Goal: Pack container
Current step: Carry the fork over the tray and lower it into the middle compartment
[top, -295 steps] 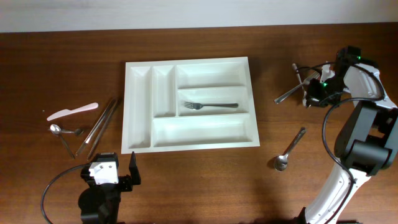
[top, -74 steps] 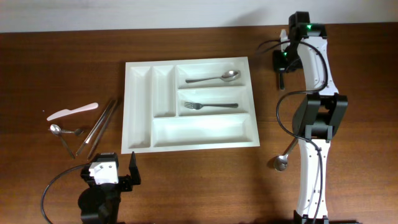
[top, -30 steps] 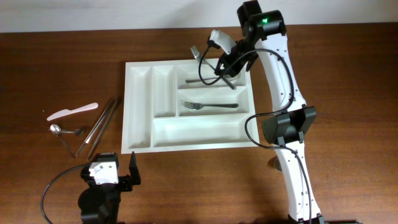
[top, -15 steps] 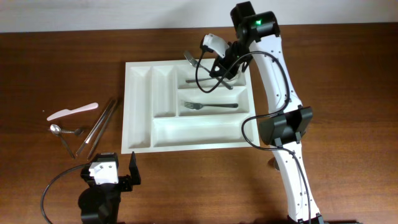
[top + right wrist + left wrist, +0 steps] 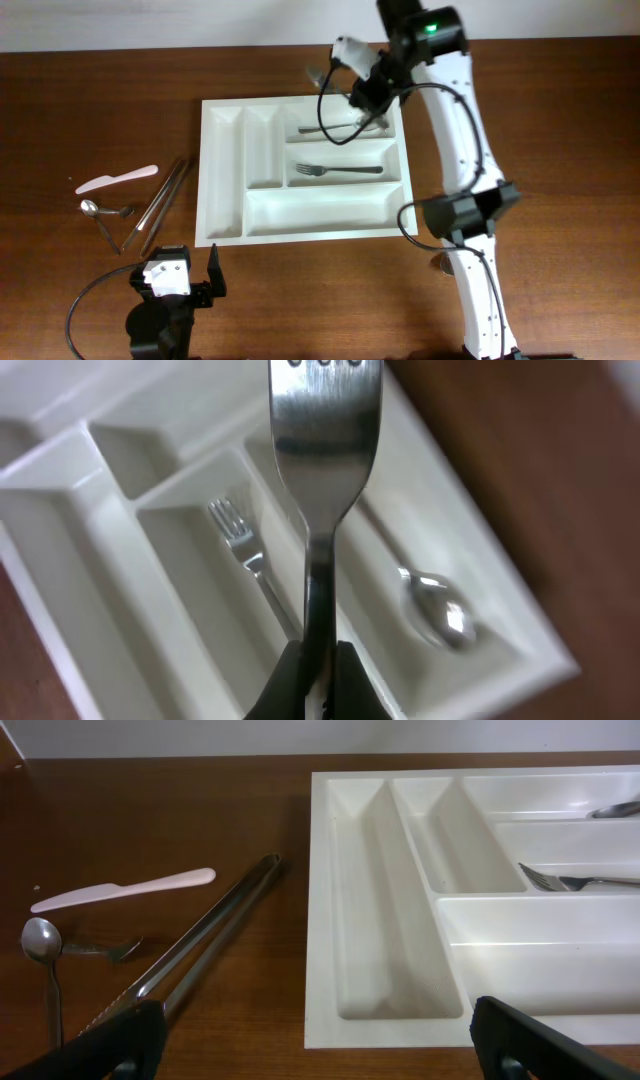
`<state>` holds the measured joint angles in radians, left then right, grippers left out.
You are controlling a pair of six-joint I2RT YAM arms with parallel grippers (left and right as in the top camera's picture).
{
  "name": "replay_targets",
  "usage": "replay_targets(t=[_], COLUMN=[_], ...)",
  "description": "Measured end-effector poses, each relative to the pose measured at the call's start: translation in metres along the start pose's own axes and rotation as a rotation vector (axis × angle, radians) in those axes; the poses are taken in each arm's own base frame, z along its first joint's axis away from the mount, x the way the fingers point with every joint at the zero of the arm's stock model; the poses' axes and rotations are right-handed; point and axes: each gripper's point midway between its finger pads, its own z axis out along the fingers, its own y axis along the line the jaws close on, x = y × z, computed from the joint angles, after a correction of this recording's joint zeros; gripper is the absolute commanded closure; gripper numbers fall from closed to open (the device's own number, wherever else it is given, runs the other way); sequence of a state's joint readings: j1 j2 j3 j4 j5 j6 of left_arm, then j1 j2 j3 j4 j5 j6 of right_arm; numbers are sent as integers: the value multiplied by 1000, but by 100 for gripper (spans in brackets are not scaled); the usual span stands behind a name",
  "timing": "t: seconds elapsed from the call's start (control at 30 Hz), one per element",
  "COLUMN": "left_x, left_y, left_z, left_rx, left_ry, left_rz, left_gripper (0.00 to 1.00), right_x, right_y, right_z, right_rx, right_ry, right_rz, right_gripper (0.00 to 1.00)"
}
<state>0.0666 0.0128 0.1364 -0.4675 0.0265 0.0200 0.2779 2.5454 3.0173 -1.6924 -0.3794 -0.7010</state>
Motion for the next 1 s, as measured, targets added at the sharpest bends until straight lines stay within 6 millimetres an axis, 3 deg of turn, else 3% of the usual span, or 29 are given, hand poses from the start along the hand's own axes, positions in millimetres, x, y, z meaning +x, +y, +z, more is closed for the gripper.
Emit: replay_targets(t=[0.13,0.23,0.53,0.77,1.0], left_x=[0,0,0,0,0], left_y=[0,0,0,0,0], left_z=[0,0,0,0,0], left_rx=[0,0,0,0,0], left_ry=[0,0,0,0,0], left_rz=[0,0,0,0,0], left_gripper=[1,1,1,1,1], right_x=[-6,5,72,89,88], right_y=[15,26,49,59,47], right_z=[-51,-63,0,21,50], right_rx=[55,47,-180,-281,-271], right_ry=[-21,16,243,255,182], right_rz=[-10,2,13,-129,-303], right_gripper=[96,96,96,96,96])
